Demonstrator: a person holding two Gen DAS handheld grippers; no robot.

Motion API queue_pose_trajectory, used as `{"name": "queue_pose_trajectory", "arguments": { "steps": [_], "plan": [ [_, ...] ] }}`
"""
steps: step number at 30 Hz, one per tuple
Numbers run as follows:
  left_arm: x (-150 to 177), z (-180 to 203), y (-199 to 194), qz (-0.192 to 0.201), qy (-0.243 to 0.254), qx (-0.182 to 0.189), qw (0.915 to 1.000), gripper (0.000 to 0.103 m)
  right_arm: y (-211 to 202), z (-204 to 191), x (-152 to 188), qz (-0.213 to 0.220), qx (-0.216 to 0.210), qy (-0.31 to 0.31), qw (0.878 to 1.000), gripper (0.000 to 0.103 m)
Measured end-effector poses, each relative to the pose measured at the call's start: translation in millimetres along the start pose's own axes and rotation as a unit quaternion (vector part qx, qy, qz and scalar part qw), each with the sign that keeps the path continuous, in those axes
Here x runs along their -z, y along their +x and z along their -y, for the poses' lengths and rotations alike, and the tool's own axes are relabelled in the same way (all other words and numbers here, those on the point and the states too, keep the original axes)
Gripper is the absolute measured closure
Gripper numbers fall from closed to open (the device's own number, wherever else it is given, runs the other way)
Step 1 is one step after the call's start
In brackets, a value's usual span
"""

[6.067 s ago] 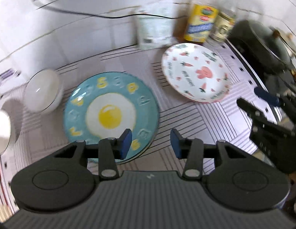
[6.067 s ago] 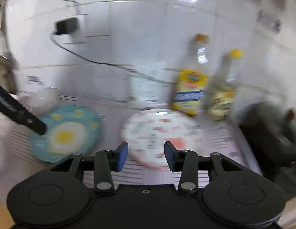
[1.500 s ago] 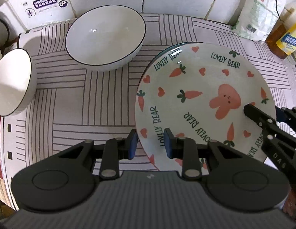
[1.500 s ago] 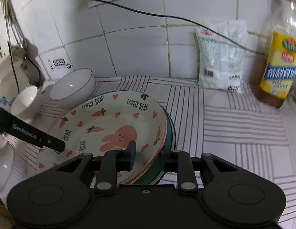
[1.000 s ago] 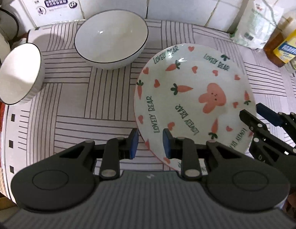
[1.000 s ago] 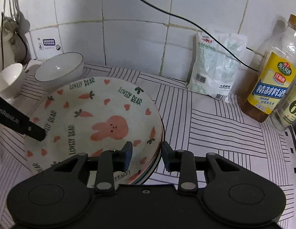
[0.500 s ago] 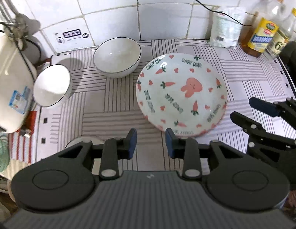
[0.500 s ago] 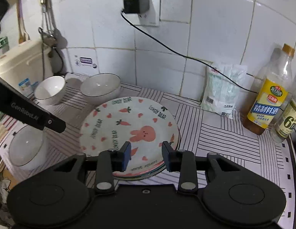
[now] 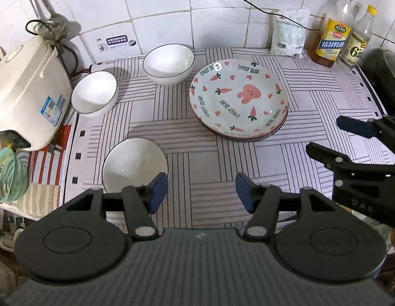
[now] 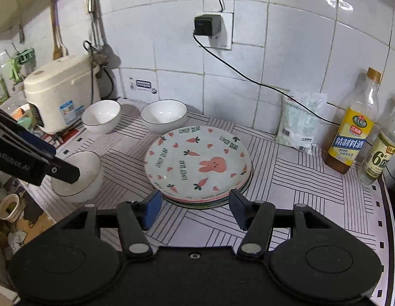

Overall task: Organize plates and bowls
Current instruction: 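Move both grippers toward the white bowl on the cloth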

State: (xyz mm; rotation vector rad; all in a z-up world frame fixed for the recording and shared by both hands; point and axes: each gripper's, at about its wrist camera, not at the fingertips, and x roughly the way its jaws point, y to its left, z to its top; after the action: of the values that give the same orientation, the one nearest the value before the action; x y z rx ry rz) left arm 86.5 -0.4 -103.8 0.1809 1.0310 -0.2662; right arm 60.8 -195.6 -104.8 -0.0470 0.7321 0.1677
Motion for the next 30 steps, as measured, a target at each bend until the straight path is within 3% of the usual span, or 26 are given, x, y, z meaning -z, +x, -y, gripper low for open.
{"name": "queue_pose_trajectory", "arguments": {
  "steps": [7, 11, 13, 14, 15, 23, 30],
  "plan": [
    [19, -3, -5, -0.020, 0.018, -0.003, 0.9996, 0.031, -19, -16, 8, 0.001, -0.031, -0.032, 0.999, 0.031],
    [29, -11, -6, -0.028, 0.022, -0.003, 0.9994, 0.020, -22, -26, 15, -0.005, -0.041, -0.048, 0.998, 0.029],
    [34, -18, -4, -0.027, 0.018, -0.005, 0.9995, 0.017, -20, -32, 20, -0.009, -0.052, -0.053, 0.997, 0.025],
    [36, -23, -2, -0.023, 0.011, -0.006, 0.9997, 0.015, -17, -34, 21, -0.013, -0.061, -0.058, 0.996, 0.016],
    [38, -29, 1, -0.019, 0.005, -0.003, 0.9998, 0.013, -14, -37, 23, -0.015, -0.072, -0.066, 0.995, 0.011],
    [47, -97, 23, -0.014, -0.072, 0.020, 0.9971, 0.009, 31, -76, 34, -0.030, -0.093, -0.069, 0.993, 0.011],
    [45, -158, 60, -0.027, -0.090, 0.040, 0.9947, 0.009, 64, -135, 41, -0.010, -0.106, -0.087, 0.990, 0.011]
  ]
}}
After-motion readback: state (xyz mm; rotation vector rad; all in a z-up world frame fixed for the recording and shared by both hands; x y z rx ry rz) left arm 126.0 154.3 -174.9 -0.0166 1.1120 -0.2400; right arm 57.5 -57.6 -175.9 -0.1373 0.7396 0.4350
